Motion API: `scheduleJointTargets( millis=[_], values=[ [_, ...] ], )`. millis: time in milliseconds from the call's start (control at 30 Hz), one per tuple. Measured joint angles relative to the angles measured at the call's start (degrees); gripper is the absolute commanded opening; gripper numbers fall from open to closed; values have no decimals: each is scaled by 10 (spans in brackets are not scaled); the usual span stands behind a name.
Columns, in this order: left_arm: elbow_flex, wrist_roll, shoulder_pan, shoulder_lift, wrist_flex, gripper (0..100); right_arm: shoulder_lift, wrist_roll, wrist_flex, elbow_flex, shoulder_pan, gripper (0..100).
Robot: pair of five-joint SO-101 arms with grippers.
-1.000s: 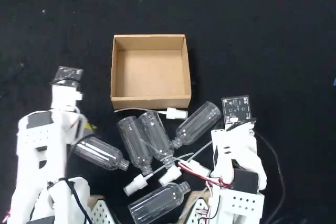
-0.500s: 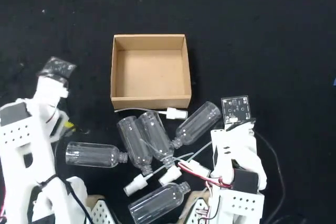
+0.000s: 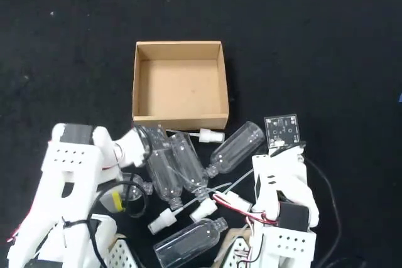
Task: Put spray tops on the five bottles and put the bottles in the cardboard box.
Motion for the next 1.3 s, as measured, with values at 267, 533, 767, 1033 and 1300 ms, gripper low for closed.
scheduleJointTargets(
  millis=[267, 533, 767, 1033, 1300],
  values=[
    [71, 0, 6, -2, -126, 265, 0, 0, 0, 0, 0, 89],
    [167, 0, 6, -1, -249, 262, 0, 0, 0, 0, 0, 89],
    [172, 0, 6, -1, -258, 236, 0, 0, 0, 0, 0, 89],
    [136, -5, -40, -1, -208, 114, 0, 0, 0, 0, 0, 89],
    [38, -69, -227, 3, -182, 113, 0, 0, 0, 0, 0, 89]
  ],
)
